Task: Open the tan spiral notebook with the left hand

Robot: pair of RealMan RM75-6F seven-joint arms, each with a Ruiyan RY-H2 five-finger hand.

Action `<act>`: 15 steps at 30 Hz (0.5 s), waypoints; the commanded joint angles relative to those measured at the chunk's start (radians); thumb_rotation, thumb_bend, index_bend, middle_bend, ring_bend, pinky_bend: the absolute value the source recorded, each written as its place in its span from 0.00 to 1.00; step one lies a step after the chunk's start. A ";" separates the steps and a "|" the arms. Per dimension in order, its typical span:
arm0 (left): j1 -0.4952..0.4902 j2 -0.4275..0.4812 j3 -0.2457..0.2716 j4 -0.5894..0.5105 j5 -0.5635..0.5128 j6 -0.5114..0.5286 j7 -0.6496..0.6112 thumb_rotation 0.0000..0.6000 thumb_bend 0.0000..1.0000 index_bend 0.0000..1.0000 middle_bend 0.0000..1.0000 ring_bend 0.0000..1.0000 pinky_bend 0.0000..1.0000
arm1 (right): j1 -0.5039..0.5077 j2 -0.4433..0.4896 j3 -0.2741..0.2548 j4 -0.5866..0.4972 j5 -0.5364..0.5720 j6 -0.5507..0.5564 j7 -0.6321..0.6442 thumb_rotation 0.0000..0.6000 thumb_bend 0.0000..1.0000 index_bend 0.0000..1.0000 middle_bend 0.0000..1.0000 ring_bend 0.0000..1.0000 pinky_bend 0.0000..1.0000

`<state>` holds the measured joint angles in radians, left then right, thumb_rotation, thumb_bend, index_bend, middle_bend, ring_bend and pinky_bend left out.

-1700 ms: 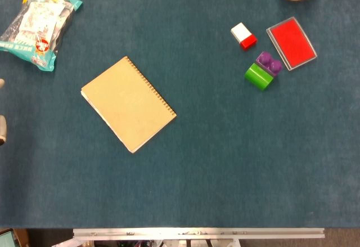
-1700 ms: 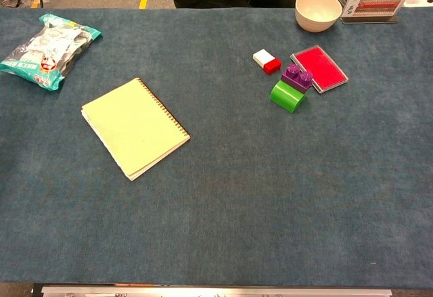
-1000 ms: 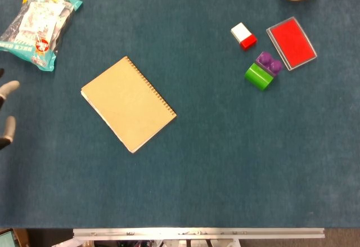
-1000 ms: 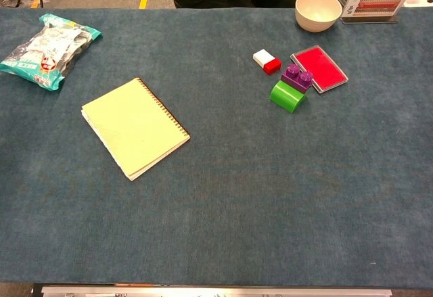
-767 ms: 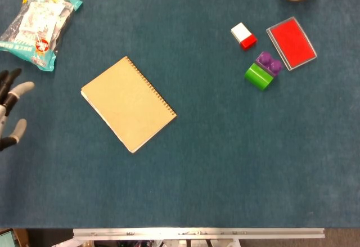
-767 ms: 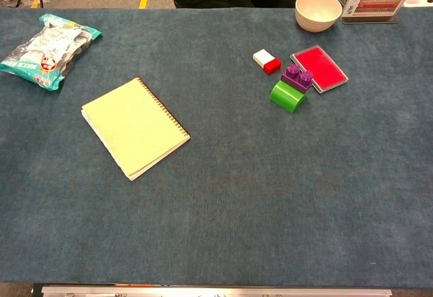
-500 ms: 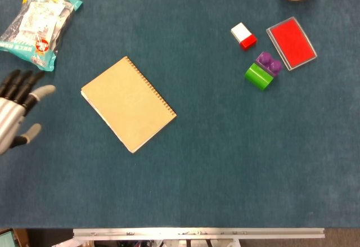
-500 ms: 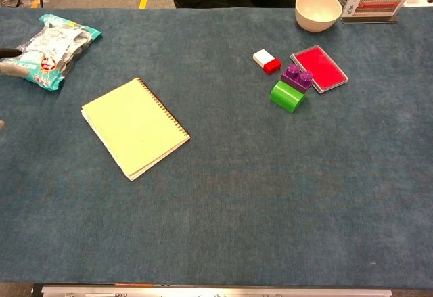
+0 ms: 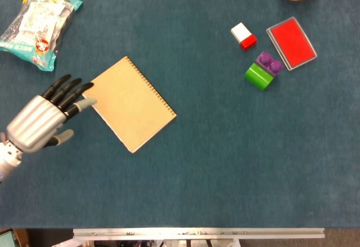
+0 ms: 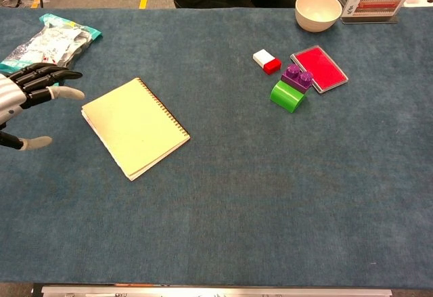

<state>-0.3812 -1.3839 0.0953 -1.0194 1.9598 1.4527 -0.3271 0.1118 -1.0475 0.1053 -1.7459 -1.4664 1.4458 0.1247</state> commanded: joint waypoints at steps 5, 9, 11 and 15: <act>-0.040 -0.079 0.026 0.085 0.013 -0.011 0.028 1.00 0.19 0.18 0.05 0.02 0.00 | 0.001 0.002 -0.001 -0.007 0.004 -0.004 -0.008 1.00 0.53 0.38 0.37 0.28 0.37; -0.063 -0.112 0.033 0.111 0.011 -0.023 0.023 1.00 0.19 0.18 0.05 0.02 0.00 | 0.001 -0.001 -0.002 -0.007 0.006 -0.005 -0.012 1.00 0.53 0.38 0.37 0.28 0.37; -0.073 -0.129 0.037 0.138 0.011 -0.030 0.035 1.00 0.19 0.18 0.06 0.02 0.00 | 0.000 -0.001 -0.002 -0.006 0.009 -0.005 -0.013 1.00 0.53 0.38 0.37 0.28 0.37; -0.079 -0.166 0.042 0.196 -0.002 -0.034 0.045 1.00 0.19 0.18 0.06 0.02 0.00 | -0.004 -0.001 -0.003 -0.004 0.013 -0.001 -0.013 1.00 0.53 0.38 0.37 0.28 0.37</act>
<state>-0.4554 -1.5327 0.1334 -0.8442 1.9653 1.4229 -0.2850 0.1074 -1.0487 0.1024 -1.7501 -1.4536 1.4452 0.1113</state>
